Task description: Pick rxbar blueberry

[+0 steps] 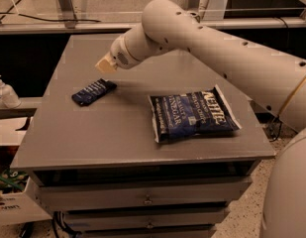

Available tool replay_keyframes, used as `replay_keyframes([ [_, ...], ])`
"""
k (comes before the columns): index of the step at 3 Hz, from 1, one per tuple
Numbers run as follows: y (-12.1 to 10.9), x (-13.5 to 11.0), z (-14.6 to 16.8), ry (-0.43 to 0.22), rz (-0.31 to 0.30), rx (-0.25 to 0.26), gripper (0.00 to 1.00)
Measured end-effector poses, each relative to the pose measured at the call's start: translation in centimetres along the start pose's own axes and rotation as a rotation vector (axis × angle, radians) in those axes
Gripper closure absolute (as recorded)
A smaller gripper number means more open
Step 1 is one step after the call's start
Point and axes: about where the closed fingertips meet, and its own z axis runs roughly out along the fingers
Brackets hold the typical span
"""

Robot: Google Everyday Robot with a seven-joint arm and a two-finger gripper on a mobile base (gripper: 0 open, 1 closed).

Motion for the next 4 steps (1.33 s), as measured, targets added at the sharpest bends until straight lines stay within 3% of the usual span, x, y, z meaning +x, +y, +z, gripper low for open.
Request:
replay_keyframes([
  [1,-0.8,-1.2,-1.5,-0.016,-0.014,0.026,1.00],
  [2,-1.0,-1.1,-1.9,-0.003,-0.007,0.026,0.84],
  [4,0.1,1.4,-0.9,0.035,0.028,-0.014,0.37],
])
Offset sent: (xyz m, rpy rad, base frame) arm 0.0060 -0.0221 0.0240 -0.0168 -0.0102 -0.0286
